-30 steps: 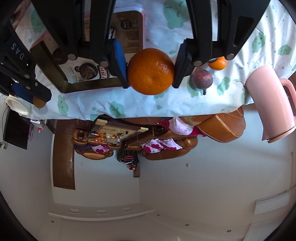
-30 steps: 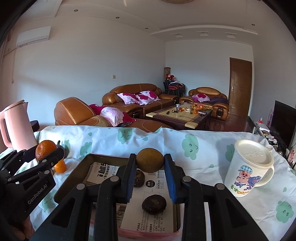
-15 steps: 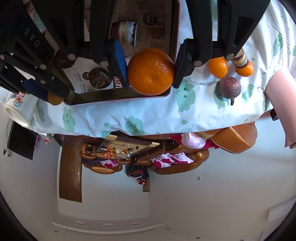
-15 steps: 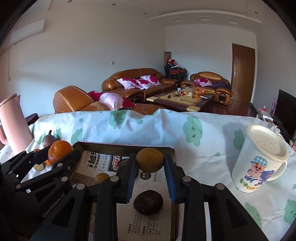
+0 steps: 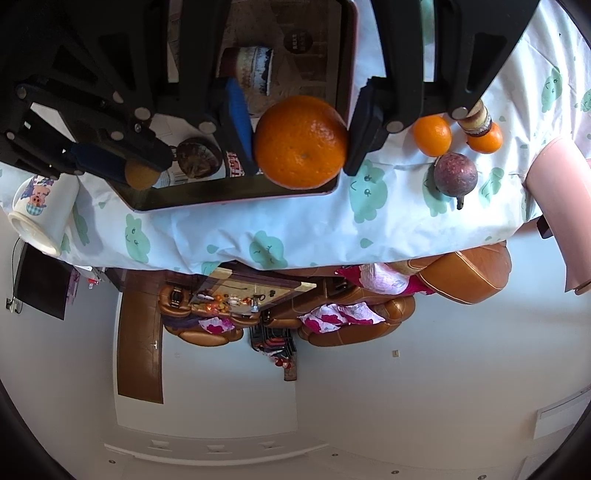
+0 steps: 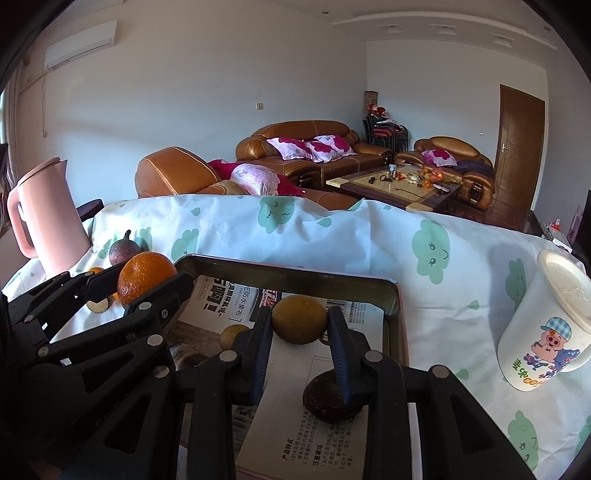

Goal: Organize fruits
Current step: 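Open the right tool to drop the yellow-brown fruit while the left tool drops the orange, then withdraw both open tools from the tray toward the remaining fruits, then grasp an orange with the right tool while the left tool grasps a striped cake roll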

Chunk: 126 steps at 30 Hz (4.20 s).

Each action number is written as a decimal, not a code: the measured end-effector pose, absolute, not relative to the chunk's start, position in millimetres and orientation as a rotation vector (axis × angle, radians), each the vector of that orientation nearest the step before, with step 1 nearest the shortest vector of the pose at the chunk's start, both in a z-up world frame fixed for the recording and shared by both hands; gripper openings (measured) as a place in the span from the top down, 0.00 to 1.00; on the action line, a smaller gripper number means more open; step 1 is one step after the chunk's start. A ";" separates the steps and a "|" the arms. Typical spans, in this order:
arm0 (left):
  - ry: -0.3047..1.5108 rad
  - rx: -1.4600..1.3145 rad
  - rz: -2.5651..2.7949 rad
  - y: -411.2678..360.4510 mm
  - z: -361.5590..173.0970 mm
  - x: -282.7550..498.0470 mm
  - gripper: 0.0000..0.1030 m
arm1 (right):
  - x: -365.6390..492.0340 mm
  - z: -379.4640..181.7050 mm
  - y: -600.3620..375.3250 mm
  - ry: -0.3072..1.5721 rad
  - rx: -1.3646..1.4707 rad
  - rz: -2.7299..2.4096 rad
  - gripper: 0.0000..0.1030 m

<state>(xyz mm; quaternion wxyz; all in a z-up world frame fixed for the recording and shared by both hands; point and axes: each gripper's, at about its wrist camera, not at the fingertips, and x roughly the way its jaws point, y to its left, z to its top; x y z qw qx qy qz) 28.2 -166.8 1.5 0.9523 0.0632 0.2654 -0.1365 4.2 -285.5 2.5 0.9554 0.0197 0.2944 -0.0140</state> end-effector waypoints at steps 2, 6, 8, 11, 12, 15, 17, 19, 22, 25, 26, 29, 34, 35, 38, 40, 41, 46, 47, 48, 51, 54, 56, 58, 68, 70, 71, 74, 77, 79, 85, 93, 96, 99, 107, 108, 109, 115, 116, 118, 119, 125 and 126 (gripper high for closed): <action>0.514 0.131 -0.270 -165.9 4.1 24.1 0.52 | 3.8 3.6 -287.4 0.592 0.053 -0.021 0.65; 0.464 0.146 -0.244 -165.7 8.7 15.3 0.47 | 0.0 5.9 -291.6 0.575 0.078 -0.019 0.61; 0.446 0.131 -0.202 -160.2 10.6 13.2 0.27 | -1.8 7.1 -293.1 0.564 0.087 -0.029 0.60; 0.435 0.092 -0.168 -148.3 12.1 11.1 0.01 | -7.7 10.3 -299.4 0.527 0.118 -0.049 0.58; 0.425 0.085 -0.164 -145.3 12.7 8.9 0.00 | -10.0 11.4 -302.4 0.511 0.136 -0.057 0.56; 0.402 0.081 -0.155 -137.6 17.2 3.9 0.00 | -17.5 15.6 -312.3 0.447 0.202 -0.071 0.32; 0.401 0.080 -0.150 -133.8 18.5 1.8 0.00 | -26.0 19.8 -317.9 0.391 0.240 -0.080 0.23; 0.404 0.077 -0.150 -131.1 18.2 0.0 0.00 | -33.0 23.5 -319.5 0.347 0.250 -0.104 0.23; 0.410 0.083 -0.147 -128.6 17.4 -1.0 0.00 | -38.2 26.4 -317.2 0.320 0.224 -0.154 0.23; 0.404 0.093 -0.136 -126.5 17.1 -1.7 0.00 | -40.1 26.1 -310.8 0.317 0.195 -0.179 0.23; 0.403 0.095 -0.135 -125.1 17.1 -2.1 0.00 | -40.1 26.7 -308.0 0.319 0.181 -0.187 0.23; 0.407 0.100 -0.129 -121.0 15.5 -2.3 0.00 | -43.6 27.3 -299.6 0.303 0.136 -0.210 0.23; 0.422 0.110 -0.121 -115.4 13.0 -2.0 0.00 | -51.5 27.4 -288.8 0.287 0.093 -0.227 0.23; 0.423 0.112 -0.120 -114.1 12.8 -2.7 0.00 | -52.8 27.6 -286.9 0.285 0.085 -0.234 0.23; 0.427 0.111 -0.121 -109.6 12.2 -3.6 0.00 | -57.3 27.8 -281.4 0.279 0.068 -0.253 0.23; 0.428 0.110 -0.121 -106.8 12.1 -4.2 0.00 | -59.3 27.7 -278.2 0.280 0.067 -0.262 0.23; 0.428 0.111 -0.121 -107.7 12.1 -3.8 0.00 | -60.1 27.5 -277.4 0.282 0.069 -0.267 0.23; 0.443 0.097 -0.122 -94.1 10.7 -3.0 0.00 | -62.7 25.7 -273.8 0.297 0.097 -0.292 0.23; 0.447 0.094 -0.121 -91.0 10.5 -2.6 0.00 | -63.3 25.3 -272.4 0.300 0.103 -0.291 0.23; 0.450 0.092 -0.121 -87.4 10.4 -2.7 0.00 | -63.3 25.0 -270.4 0.303 0.106 -0.288 0.23; 0.458 0.082 -0.117 -77.4 9.5 -1.9 0.00 | -60.7 24.6 -261.2 0.315 0.108 -0.284 0.23; 0.467 0.069 -0.107 -65.8 9.0 0.5 0.00 | -58.6 23.9 -250.5 0.322 0.104 -0.277 0.23; 0.471 0.065 -0.096 -58.1 8.9 2.3 0.00 | -55.9 23.8 -243.6 0.329 0.112 -0.260 0.23; 0.473 0.063 -0.082 -50.4 8.9 4.7 0.00 | -51.9 22.9 -235.1 0.337 0.119 -0.248 0.23; 0.477 0.067 0.010 5.9 7.7 23.5 0.00 | -29.0 21.2 -183.9 0.357 0.106 -0.167 0.23; 0.487 0.059 0.040 22.4 6.8 30.1 0.00 | -24.4 21.1 -172.2 0.363 0.102 -0.146 0.23; 0.489 0.063 0.063 30.5 6.2 33.5 0.00 | -21.9 20.8 -166.3 0.366 0.098 -0.135 0.23; 0.512 0.058 0.120 56.4 3.1 45.2 0.00 | -13.6 20.0 -148.4 0.375 0.075 -0.100 0.23; 0.543 0.034 0.175 80.3 0.4 57.5 0.00 | -1.4 17.9 -129.9 0.404 0.047 -0.063 0.23; 0.564 0.020 0.205 93.2 -2.0 64.1 0.00 | 10.8 15.5 -116.0 0.442 0.016 -0.047 0.23; 0.605 0.000 0.236 111.0 -6.6 72.4 0.00 | 54.0 1.6 -83.9 0.587 -0.093 -0.024 0.31; 0.638 0.028 0.187 102.3 -7.1 73.8 0.00 | 105.9 -20.5 -88.1 0.782 -0.025 0.007 0.47; 0.640 0.043 0.169 96.0 -6.5 73.6 0.00 | 118.8 -26.9 -94.2 0.833 0.027 0.031 0.47; 0.638 0.059 0.156 90.6 -6.4 74.6 0.00 | 126.6 -32.4 -97.3 0.855 0.065 0.041 0.47; 0.632 0.083 0.153 86.9 -8.0 74.6 0.00 | 115.6 -33.4 -97.1 0.857 0.115 0.079 0.63; 0.631 0.084 0.151 87.1 -8.1 74.2 0.00 | 112.7 -33.4 -94.6 0.856 0.113 0.086 0.64; 0.628 0.085 0.149 87.2 -7.4 73.5 0.00 | 108.9 -32.4 -93.1 0.850 0.112 0.091 0.64; 0.583 0.091 0.127 83.3 -3.1 66.4 0.00 | 63.0 -5.4 -94.2 0.638 0.085 0.065 0.64; 0.575 0.094 0.121 82.0 -2.3 65.1 0.00 | 56.8 -1.5 -95.9 0.615 0.084 0.060 0.64; 0.557 0.099 0.108 79.4 -0.9 61.9 0.00 | 43.1 3.1 -99.3 0.576 0.077 0.049 0.64; 0.547 0.099 0.103 77.8 0.5 59.4 0.00 | 36.8 5.0 -101.2 0.559 0.072 0.042 0.64; 0.526 0.058 0.016 65.9 3.1 46.8 0.00 | 9.8 12.9 -107.7 0.510 0.003 0.022 0.64; 0.528 0.062 0.002 61.1 2.7 44.7 0.00 | 6.6 13.0 -110.3 0.505 -0.007 0.019 0.64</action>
